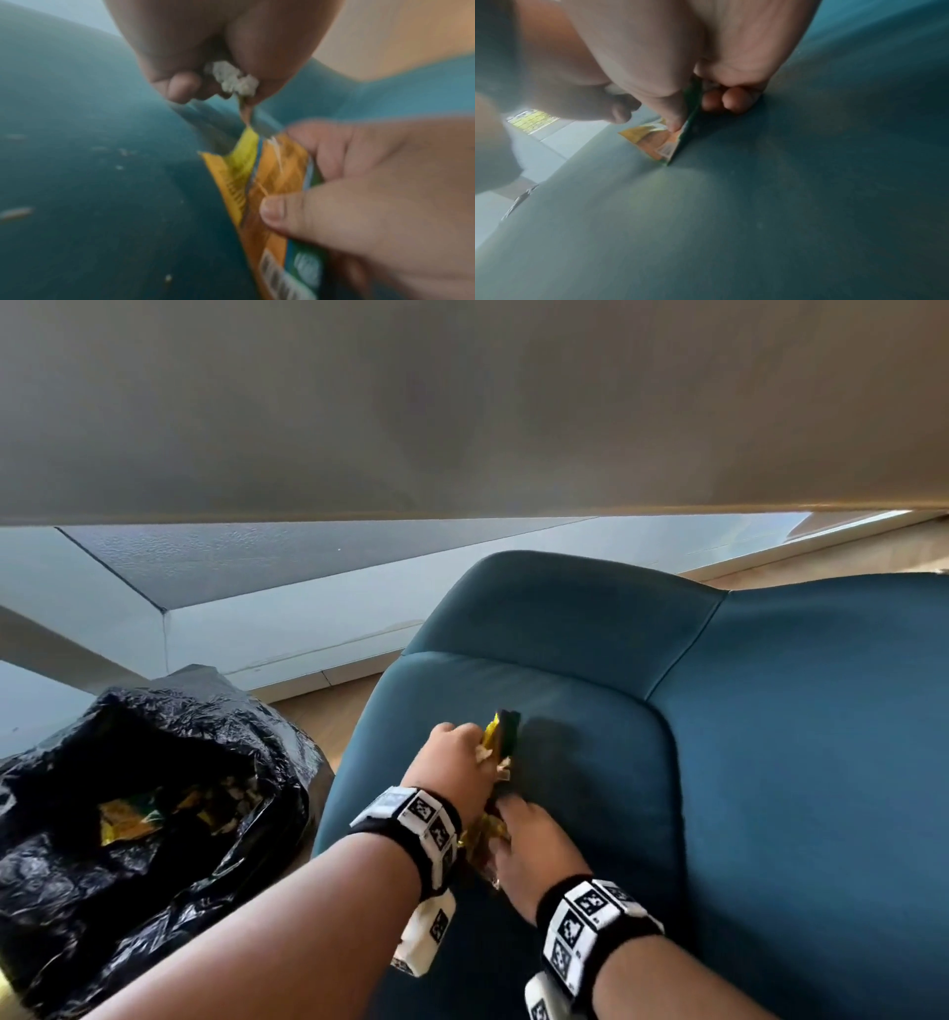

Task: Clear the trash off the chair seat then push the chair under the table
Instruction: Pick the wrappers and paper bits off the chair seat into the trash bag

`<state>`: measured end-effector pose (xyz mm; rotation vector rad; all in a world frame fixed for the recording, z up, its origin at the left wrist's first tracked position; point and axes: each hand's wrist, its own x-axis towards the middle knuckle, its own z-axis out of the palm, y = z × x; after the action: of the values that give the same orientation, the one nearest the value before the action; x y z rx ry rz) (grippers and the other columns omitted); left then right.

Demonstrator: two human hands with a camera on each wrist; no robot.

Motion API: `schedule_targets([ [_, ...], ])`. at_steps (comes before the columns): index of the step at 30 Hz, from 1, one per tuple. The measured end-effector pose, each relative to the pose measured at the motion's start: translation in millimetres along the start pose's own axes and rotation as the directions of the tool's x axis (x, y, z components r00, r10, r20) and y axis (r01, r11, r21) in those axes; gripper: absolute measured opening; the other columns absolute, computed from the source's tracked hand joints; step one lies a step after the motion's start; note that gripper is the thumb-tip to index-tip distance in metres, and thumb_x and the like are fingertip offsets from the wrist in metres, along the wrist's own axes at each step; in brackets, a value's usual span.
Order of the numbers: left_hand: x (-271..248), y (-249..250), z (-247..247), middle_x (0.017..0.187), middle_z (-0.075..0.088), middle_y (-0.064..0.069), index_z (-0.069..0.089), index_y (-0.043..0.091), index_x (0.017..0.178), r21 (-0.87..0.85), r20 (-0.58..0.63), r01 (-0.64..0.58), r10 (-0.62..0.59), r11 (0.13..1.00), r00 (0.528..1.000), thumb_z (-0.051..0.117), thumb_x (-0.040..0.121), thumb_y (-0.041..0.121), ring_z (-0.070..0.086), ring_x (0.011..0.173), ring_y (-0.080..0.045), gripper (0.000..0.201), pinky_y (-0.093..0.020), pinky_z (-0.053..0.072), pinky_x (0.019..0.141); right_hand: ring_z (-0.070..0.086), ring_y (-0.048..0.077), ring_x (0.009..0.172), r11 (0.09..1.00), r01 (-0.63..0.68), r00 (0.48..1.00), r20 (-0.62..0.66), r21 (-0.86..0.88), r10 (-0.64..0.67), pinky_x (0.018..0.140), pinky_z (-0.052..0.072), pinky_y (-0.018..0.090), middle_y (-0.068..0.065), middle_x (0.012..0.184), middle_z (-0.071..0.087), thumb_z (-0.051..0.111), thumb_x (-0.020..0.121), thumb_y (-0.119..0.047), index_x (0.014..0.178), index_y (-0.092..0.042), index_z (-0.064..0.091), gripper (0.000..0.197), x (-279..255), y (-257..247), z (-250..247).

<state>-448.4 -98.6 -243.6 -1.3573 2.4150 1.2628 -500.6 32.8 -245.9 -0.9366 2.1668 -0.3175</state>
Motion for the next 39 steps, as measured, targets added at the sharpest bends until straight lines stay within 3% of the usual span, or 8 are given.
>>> schedule_targets([
  [11,-52.2,-139.0,-68.9,0.062,0.061,0.001,0.058,0.032,0.075,-0.626,-0.395,0.206,-0.534,0.752,0.747,0.052,0.076,0.003,0.059,0.058,-0.029,0.03,-0.037,0.055,0.058,0.058,0.025,0.071,0.911,-0.119,0.971,-0.144,0.394,0.189,0.059,0.043,0.031,0.008,0.076,0.067,0.055,0.079,-0.01,0.074,-0.009,0.057,0.006,23.3,-69.7,1.3],
  [16,-59.2,-212.5,-89.8,0.052,0.037,-0.003,0.049,0.017,0.072,-0.858,-0.271,0.228,-0.783,0.46,0.561,0.047,0.076,0.015,0.034,0.04,-0.019,0.005,-0.021,0.031,0.039,0.062,0.021,0.066,0.843,-0.044,0.998,-0.008,0.536,0.057,0.068,0.054,0.037,-0.002,0.074,0.067,0.059,0.069,-0.017,0.082,-0.031,0.06,0.019,36.1,-150.0,44.5],
  [20,-75.5,-264.7,-107.8,0.056,0.048,-0.008,0.055,0.007,0.076,-0.939,-0.159,0.213,-0.89,0.271,0.428,0.046,0.072,0.03,0.05,0.05,-0.029,0.025,-0.032,0.043,0.049,0.054,0.02,0.057,0.909,-0.067,0.985,0.17,0.411,-0.004,0.055,0.046,0.03,-0.002,0.063,0.059,0.053,0.073,-0.016,0.078,-0.018,0.058,0.007,40.5,-212.4,84.9],
  [28,-85.6,-319.6,-128.3,0.071,0.053,-0.009,0.047,0.022,0.077,-0.993,0.044,0.117,-0.881,0.013,0.471,0.033,0.1,0.005,0.046,0.061,-0.022,0.032,-0.029,0.053,0.047,0.066,0.034,0.079,0.894,-0.304,0.903,0.399,0.328,0.16,0.076,0.054,0.044,0.004,0.075,0.057,0.041,0.07,-0.018,0.099,-0.012,0.061,0.035,52.3,-260.4,142.9],
  [32,-83.3,-311.6,-127.3,0.105,0.06,-0.013,0.059,0.019,0.097,-0.984,0.023,0.164,-0.865,0.069,0.502,0.061,0.086,0.02,0.059,0.086,-0.031,0.011,-0.039,0.053,0.073,0.063,0.025,0.051,0.792,-0.409,0.876,0.439,0.453,0.201,0.07,0.06,0.046,0.01,0.085,0.061,0.055,0.084,-0.006,0.097,-0.009,0.06,0.015,55.2,-278.8,152.9],
  [33,-80.4,-319.8,-121.5,0.121,0.06,-0.009,0.055,0.021,0.12,-0.983,0.041,0.176,-0.87,0.053,0.492,0.068,0.075,0.038,0.062,0.098,-0.031,0.049,-0.043,0.053,0.088,0.063,0.025,0.053,0.766,-0.406,0.886,0.42,0.498,0.196,0.073,0.06,0.049,0.011,0.087,0.063,0.06,0.083,-0.009,0.097,-0.008,0.062,0.014,55.2,-281.9,155.1],
  [35,-78.0,-334.2,-115.0,0.14,0.047,0.003,0.014,0.043,0.147,-0.972,0.107,0.236,-0.867,0.012,0.486,0.069,0.054,0.072,0.057,0.117,-0.029,0.112,-0.05,0.044,0.106,0.069,0.027,0.08,0.775,-0.366,0.908,0.381,0.515,0.175,0.088,0.057,0.047,0.007,0.102,0.068,0.067,0.083,-0.033,0.113,-0.013,0.063,0.036,55.0,-284.4,158.8],
  [39,-84.7,-310.2,-123.8,0.16,0.027,-0.003,-0.008,0.037,0.151,-0.865,-0.032,0.424,-0.873,0.267,0.486,0.057,0.076,0.073,0.039,0.139,-0.035,0.106,-0.049,0.026,0.118,0.037,0.025,0.139,0.876,-0.29,0.908,0.401,0.385,0.125,0.107,0.03,0.029,0.005,0.153,0.038,0.056,0.08,-0.067,0.154,-0.019,0.008,0.1,54.8,-275.3,157.8],
])
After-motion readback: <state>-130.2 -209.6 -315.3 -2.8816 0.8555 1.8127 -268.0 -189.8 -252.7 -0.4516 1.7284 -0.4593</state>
